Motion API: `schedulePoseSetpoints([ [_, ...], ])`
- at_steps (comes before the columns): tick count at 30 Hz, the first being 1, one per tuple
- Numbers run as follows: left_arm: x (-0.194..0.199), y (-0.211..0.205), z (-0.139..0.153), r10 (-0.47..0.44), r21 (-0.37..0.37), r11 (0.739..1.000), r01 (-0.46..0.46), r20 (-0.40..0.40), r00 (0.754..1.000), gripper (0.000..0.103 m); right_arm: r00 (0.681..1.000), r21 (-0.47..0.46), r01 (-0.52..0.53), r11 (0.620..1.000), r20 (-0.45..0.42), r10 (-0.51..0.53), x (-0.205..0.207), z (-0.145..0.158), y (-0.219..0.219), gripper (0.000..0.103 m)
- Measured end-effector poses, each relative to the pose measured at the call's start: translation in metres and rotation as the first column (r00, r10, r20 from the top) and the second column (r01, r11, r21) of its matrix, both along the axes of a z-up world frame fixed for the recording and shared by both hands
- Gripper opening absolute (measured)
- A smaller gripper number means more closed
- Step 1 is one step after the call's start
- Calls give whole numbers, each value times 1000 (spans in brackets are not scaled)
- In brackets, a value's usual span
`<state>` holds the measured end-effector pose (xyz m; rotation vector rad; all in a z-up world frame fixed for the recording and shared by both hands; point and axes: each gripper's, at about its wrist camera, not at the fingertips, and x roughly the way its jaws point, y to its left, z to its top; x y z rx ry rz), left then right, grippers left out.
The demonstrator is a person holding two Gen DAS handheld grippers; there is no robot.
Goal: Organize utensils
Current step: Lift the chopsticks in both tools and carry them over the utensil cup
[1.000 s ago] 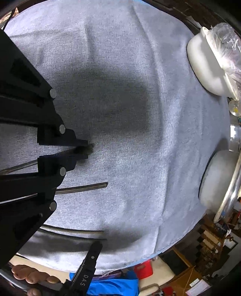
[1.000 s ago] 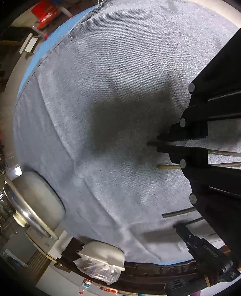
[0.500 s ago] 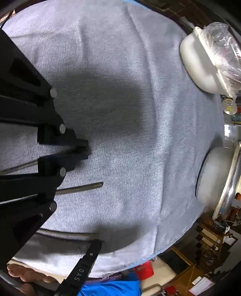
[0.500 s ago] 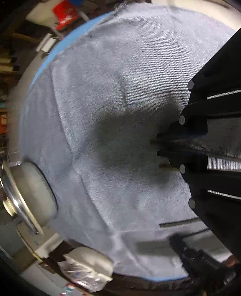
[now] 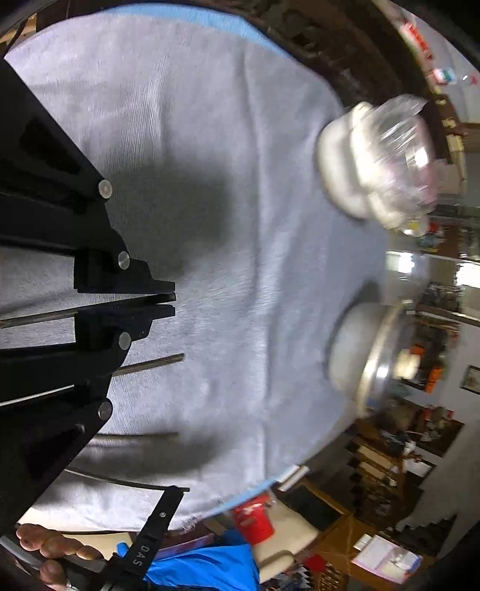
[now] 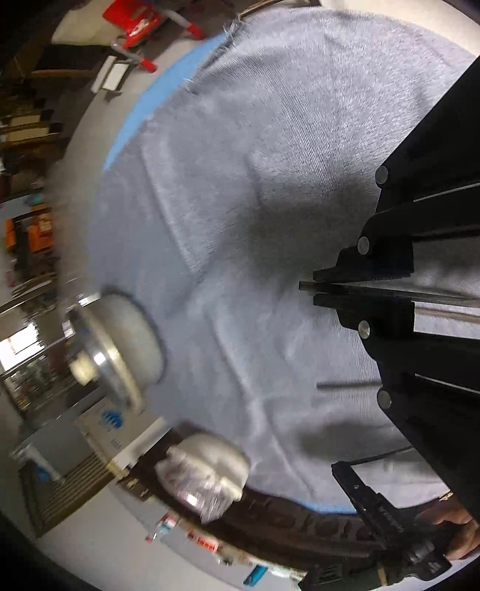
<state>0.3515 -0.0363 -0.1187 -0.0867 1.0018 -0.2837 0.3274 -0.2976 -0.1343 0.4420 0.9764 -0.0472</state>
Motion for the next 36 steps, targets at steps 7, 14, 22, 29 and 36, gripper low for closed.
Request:
schedulePoseSetpoints([
  [7,-40,41,50,94,-39,995,-89,155,983,5,977,-45,-10,999,211,20,-58,54,11,6],
  [14,-96,70,92,169,-74,985,-154,322,931,5,927,-95,3,995,373,33,-114,96,26,6],
  [22,-160,89,123,246,-114,969,-218,446,860,4,861,-133,39,990,508,35,-173,135,37,6],
  [29,-198,102,139,299,-177,954,-242,491,818,4,805,-137,65,988,592,29,-215,164,42,6],
  [36,-227,106,156,300,-204,953,-225,521,799,4,772,-137,49,989,634,50,-246,183,50,6],
])
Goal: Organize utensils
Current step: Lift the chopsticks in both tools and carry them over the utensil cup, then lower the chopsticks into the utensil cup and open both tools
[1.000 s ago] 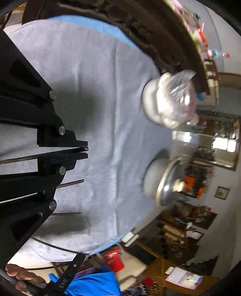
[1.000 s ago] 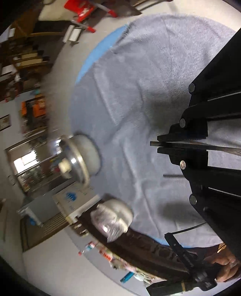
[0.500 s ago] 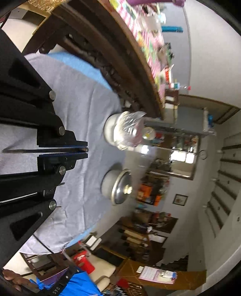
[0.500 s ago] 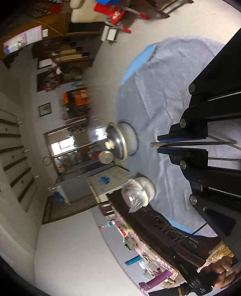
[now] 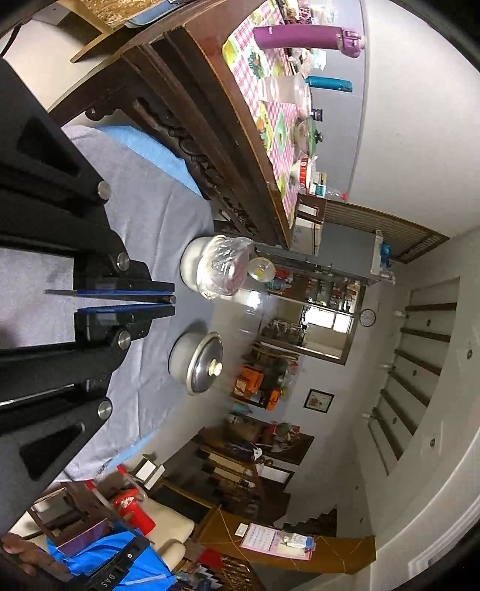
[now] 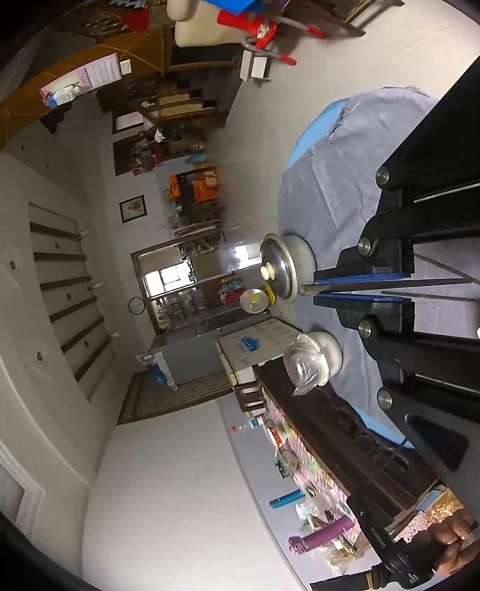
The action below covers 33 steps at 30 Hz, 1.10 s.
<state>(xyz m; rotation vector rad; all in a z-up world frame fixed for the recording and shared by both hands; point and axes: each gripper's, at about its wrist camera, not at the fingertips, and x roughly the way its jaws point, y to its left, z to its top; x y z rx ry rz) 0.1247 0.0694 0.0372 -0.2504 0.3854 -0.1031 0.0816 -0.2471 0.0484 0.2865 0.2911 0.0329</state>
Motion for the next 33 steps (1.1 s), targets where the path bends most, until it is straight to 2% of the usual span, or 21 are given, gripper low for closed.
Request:
schedulePoseSetpoints([
  [13,-44,-13,19,-92,8,996,91,19,996,4,998,-49,-30,998,46,32,-26,24,22,6],
  [25,-82,-16,68,-122,4,992,122,144,982,4,990,-121,-67,990,119,82,-33,63,46,6],
  [33,-96,-25,82,-174,7,985,175,185,967,4,981,-132,-117,984,141,136,-49,71,61,6],
])
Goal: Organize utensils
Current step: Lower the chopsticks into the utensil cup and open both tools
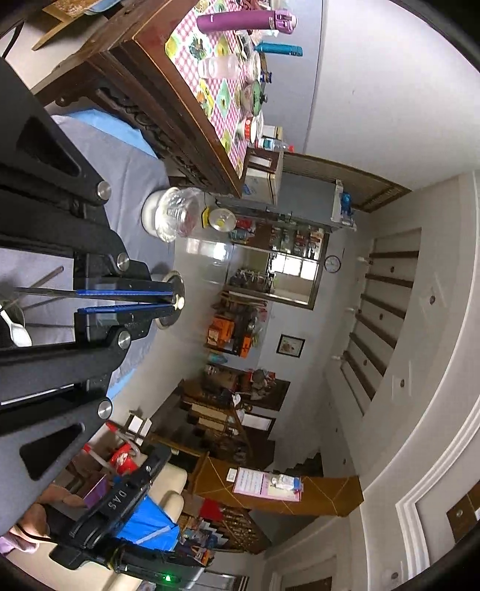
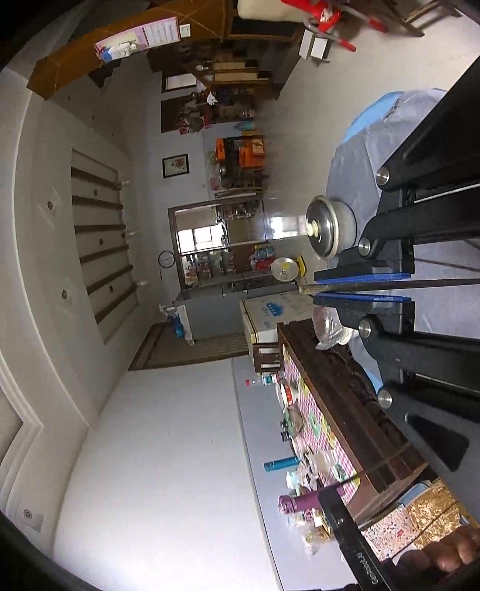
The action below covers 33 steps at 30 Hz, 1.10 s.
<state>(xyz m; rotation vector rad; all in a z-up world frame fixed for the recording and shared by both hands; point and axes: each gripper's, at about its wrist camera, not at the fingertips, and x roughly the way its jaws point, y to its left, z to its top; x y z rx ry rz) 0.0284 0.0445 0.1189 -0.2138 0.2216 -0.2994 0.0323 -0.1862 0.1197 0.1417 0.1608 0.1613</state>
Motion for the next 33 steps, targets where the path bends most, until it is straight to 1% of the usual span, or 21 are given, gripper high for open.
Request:
schedulePoseSetpoints([
  [3,0,-6,-3,-22,1,1000,22,-10,1000,4,1000,2,-17,1000,-11,17,-2,-3,4,6],
  [10,12,-20,-15,-54,5,998,55,-61,997,4,997,4,-46,999,-59,46,-1,-18,8,6],
  [17,19,-28,-27,-61,8,998,62,-100,993,4,992,-3,-59,998,-109,59,3,-38,10,6],
  [25,32,-37,-45,-74,3,997,76,-171,983,4,984,1,-64,998,-166,63,10,-57,9,6],
  [33,38,-44,-56,-84,16,996,89,-203,976,4,973,8,-62,998,-221,63,16,-73,9,6],
])
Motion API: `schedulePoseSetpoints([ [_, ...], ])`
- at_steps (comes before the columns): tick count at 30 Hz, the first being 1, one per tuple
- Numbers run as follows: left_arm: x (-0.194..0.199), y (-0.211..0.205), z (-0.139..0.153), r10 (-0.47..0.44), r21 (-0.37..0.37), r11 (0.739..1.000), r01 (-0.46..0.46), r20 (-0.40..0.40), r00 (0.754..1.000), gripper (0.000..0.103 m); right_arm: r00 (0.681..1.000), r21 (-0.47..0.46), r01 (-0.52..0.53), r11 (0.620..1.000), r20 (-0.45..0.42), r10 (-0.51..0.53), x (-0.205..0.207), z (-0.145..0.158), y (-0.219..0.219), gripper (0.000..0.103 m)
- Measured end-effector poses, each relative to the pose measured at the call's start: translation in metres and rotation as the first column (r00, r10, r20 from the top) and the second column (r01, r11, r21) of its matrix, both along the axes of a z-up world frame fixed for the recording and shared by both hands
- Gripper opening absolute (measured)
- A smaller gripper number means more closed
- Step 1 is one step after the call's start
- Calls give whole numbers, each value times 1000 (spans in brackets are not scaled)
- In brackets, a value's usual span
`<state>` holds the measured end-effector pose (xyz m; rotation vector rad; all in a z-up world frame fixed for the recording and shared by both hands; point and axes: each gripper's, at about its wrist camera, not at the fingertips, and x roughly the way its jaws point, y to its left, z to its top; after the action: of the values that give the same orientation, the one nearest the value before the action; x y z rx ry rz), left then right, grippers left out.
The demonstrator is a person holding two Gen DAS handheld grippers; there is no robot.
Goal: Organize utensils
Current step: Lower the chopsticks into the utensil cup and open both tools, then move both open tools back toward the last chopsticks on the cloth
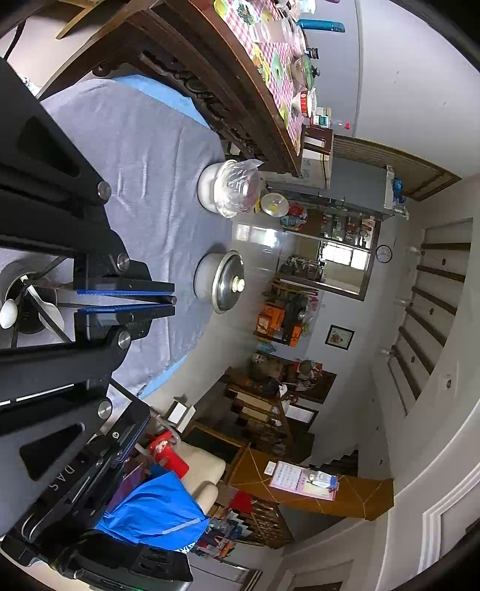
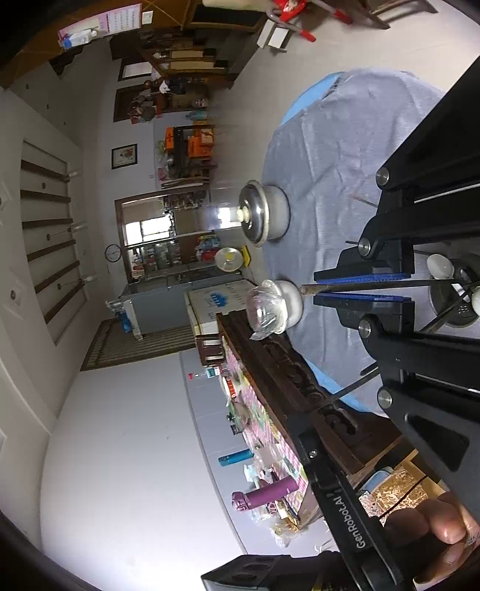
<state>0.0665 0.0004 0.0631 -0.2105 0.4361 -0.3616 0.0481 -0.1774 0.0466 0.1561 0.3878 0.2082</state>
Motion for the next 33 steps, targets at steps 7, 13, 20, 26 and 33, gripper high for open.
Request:
schedulePoseSetpoints([
  [7,11,-4,-17,-19,9,1000,19,-72,997,4,998,10,7,1000,-58,-7,7,-13,-3,6],
  [13,13,-4,-22,-18,10,1000,20,-98,995,4,996,20,1,1000,-95,1,12,-20,-5,6],
  [20,12,-5,-18,-6,25,1000,8,-92,996,4,991,54,-18,998,-129,25,17,-22,-5,6],
  [26,5,-3,-14,11,37,999,-8,-58,998,27,994,92,-7,996,-112,18,14,-19,-12,8],
  [33,5,0,-12,25,42,999,-23,-51,998,34,995,136,41,990,-96,-28,11,-15,-29,8],
])
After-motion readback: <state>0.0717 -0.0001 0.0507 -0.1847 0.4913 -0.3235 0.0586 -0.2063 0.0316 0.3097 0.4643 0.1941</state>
